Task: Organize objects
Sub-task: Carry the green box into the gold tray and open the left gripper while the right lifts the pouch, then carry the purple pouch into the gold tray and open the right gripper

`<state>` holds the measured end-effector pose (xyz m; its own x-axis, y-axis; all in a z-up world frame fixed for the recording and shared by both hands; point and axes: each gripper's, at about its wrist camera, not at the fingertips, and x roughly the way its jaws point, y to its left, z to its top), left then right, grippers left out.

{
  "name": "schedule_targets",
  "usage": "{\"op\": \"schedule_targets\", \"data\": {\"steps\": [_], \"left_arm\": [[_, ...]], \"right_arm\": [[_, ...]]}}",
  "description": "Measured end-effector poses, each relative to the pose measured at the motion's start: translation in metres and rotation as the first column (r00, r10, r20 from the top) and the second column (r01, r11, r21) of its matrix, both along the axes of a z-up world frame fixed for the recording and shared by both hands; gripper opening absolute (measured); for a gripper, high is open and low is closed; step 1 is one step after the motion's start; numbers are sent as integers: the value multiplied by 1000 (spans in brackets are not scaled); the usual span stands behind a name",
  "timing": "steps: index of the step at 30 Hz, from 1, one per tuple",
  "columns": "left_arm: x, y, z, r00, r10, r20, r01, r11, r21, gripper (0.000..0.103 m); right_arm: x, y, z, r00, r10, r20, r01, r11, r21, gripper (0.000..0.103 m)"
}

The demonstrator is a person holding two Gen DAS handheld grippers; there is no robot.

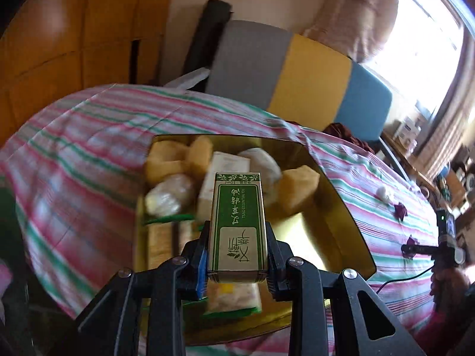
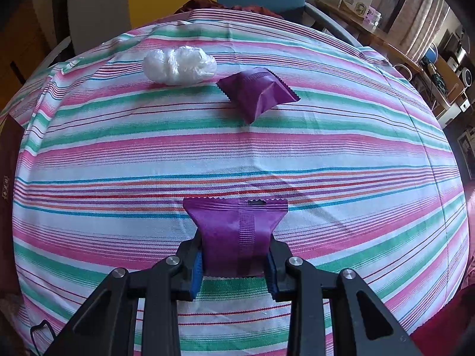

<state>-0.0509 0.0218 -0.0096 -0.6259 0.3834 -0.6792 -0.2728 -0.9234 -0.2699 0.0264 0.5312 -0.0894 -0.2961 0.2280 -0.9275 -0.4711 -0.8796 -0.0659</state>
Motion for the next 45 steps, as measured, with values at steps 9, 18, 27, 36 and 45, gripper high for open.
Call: {"op": "schedule_targets", "data": {"steps": [9, 18, 27, 36, 45], "left_arm": [[-6, 28, -16, 993, -68, 95, 61, 996, 72, 31], [-39, 80, -30, 992, -48, 117, 50, 999, -17, 33], [-21, 70, -31, 998, -30, 50, 36, 992, -119, 47], [-1, 54, -26, 999, -15, 28, 19, 988, -151, 47], [4, 28, -20, 999, 27, 21, -24, 991, -135, 48]], "right_arm": [[-3, -8, 0, 1000, 1, 6, -1, 1000, 10, 32], [-3, -8, 0, 1000, 0, 5, 0, 1000, 7, 33], [-8, -10, 0, 1000, 13, 8, -13, 1000, 18, 33], [-8, -30, 19, 991, 97, -94, -97, 995, 1, 32], [-24, -153, 75, 876, 400, -271, -435, 897, -82, 32]]}}
